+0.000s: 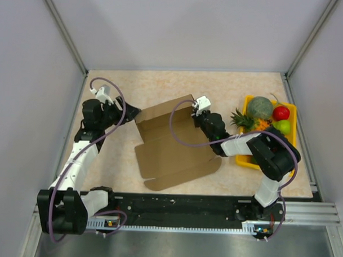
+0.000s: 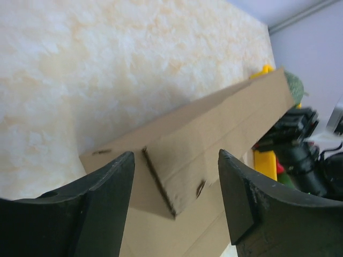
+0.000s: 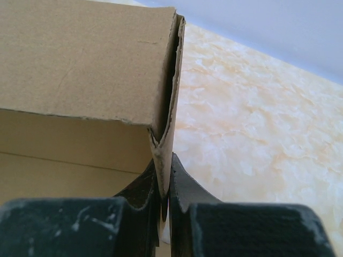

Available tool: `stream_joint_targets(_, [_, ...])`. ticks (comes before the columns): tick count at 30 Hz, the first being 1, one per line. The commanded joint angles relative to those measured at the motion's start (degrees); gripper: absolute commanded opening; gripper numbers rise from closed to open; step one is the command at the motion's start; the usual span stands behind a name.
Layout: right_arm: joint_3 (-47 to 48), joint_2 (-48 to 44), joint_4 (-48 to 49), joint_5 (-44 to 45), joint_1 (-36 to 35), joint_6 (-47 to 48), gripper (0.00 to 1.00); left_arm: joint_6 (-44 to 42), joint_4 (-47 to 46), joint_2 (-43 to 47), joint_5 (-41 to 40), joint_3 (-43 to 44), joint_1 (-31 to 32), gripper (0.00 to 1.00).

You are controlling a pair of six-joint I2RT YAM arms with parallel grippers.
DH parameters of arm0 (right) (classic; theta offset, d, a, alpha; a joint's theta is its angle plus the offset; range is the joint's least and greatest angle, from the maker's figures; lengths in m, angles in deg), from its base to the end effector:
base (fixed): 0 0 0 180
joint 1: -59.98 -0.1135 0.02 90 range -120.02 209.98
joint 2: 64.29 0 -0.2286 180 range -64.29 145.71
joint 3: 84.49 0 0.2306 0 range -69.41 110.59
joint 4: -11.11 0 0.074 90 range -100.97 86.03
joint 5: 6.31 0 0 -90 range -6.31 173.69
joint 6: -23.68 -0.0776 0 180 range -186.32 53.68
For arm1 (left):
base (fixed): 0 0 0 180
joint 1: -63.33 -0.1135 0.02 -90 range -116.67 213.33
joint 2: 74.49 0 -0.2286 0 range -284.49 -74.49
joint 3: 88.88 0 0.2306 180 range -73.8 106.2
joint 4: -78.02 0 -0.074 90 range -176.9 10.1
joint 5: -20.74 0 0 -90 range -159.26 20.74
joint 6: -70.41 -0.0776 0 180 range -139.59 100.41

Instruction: Fold the paper box

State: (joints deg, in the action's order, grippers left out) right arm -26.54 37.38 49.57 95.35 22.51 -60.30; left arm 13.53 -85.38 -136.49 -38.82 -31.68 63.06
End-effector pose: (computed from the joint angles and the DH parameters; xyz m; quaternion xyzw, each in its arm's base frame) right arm 0.3129 0.2201 0.1642 -0.2087 0.7080 0.1095 0.6657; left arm 0.2738 -0.0380 0.2446 -0.0873 0.8060 -0.3618 0.4602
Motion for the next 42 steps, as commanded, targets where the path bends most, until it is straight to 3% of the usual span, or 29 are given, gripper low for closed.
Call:
stream_joint_targets(1, [2.13, 0.46, 1.22, -3.48, -0.58, 0.92, 0.0, 3.43, -3.54, -1.62, -5.83, 5.5, 0.1, 0.71])
stream_joint_targets(7, [2.92, 0.46, -1.5, -3.93, -0.41, 2.59, 0.0, 3.97, -5.39, -8.29, -6.28, 9.46, 0.1, 0.84])
stream_joint_targets(10, [5.02, 0.64, -5.36, -1.74, -0.58, 3.47, 0.0, 4.49, -3.46, -13.57, 1.37, 12.71, 0.1, 0.79])
stream_joint_targets(13, [6.96, 1.51, -8.71, 5.02, -1.02, 4.17, 0.0, 6.77, -8.09, -14.99, 5.06, 10.79, 2.38, 0.74])
stream_joint_targets(18, [8.28, 3.97, -7.4, 16.54, -4.27, 9.17, 0.0, 8.97, -11.27, -14.21, 6.56, 7.97, 4.57, 0.67])
stream_joint_targets(25, [11.18, 6.26, -10.02, 21.91, -5.15, 9.01, 0.0, 11.34, -14.0, -12.27, 8.85, 5.86, 7.3, 0.62])
stream_joint_targets(27, [11.53, 6.09, -10.47, 21.39, -4.98, 8.57, 0.0, 11.53, -14.44, -11.05, 8.85, 4.81, 7.65, 0.62])
stream_joint_targets(29, [10.83, 5.21, -11.69, 13.97, -4.54, 7.96, 0.0, 10.22, -13.48, -10.43, 7.89, 4.89, 7.66, 0.62])
stream_joint_targets(33, [10.57, 2.84, -14.96, 7.86, -2.78, 3.66, 0.0, 7.4, -9.7, -9.81, 6.92, 7.09, 7.66, 0.66])
stream_joint_targets(36, [8.99, 1.52, -14.43, 6.53, -1.11, 2.33, 0.21, 5.03, -7.06, -9.37, 5.35, 8.49, 7.57, 0.7])
stream_joint_targets(37, [8.72, 0.47, -14.78, 5.49, -1.02, 2.59, 0.36, 4.06, -4.1, -9.2, 4.29, 9.54, 7.48, 0.71])
stream_joint_targets(40, [7.23, -2.86, -15.83, 5.04, -0.93, 2.86, 0.52, -0.16, 0.48, -8.14, 0.69, 11.91, 7.22, 0.74])
stream_joint_targets(42, [6.26, -4.98, -18.54, 5.39, -0.85, 2.42, 0.57, -2.97, 4.09, -7.44, -1.16, 13.32, 7.13, 0.75])
